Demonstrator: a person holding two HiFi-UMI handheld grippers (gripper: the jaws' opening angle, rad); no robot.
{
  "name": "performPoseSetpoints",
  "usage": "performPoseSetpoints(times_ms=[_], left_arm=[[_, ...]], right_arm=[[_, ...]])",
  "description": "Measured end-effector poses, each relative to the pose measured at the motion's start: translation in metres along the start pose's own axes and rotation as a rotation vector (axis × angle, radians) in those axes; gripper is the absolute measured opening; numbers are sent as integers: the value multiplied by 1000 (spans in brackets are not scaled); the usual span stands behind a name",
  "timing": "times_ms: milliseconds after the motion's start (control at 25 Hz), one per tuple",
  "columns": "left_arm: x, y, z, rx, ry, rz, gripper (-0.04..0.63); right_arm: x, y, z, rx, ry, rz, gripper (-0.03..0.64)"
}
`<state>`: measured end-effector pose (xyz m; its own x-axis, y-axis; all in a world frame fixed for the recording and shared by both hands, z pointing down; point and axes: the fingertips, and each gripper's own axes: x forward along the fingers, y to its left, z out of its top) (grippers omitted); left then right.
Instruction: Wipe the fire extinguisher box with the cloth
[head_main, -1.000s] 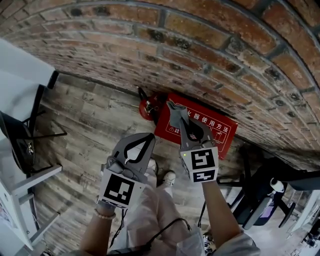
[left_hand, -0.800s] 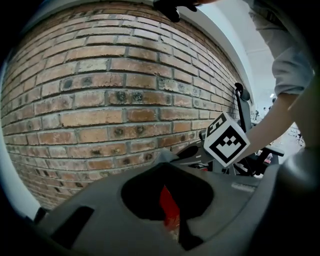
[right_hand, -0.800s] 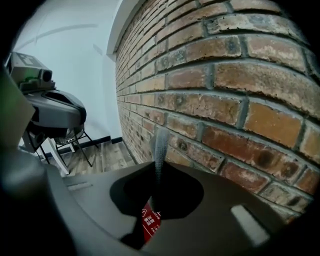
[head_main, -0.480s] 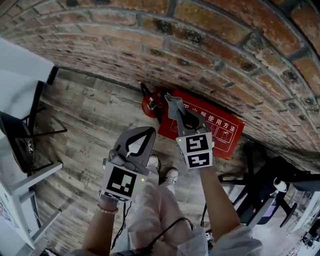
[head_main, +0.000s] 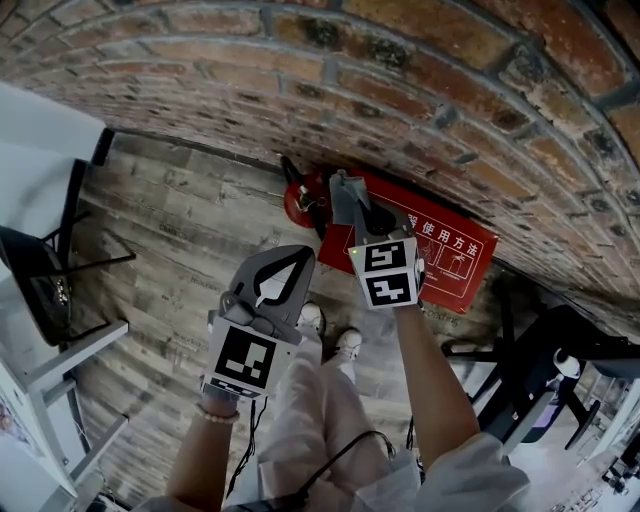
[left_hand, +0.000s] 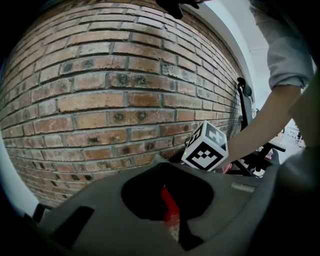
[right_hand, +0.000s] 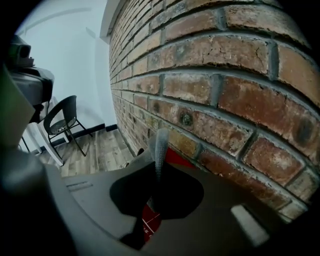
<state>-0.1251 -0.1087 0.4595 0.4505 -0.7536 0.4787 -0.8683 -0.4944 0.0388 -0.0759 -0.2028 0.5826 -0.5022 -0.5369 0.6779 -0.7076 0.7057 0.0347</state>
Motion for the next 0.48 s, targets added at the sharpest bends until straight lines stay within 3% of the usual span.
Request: performPoseSetpoints(times_ms=[480], left_arm=[[6,-4,-4,2,3,-11,-3]], right_arm=[[9,-3,-13,-30,41,-2,18]])
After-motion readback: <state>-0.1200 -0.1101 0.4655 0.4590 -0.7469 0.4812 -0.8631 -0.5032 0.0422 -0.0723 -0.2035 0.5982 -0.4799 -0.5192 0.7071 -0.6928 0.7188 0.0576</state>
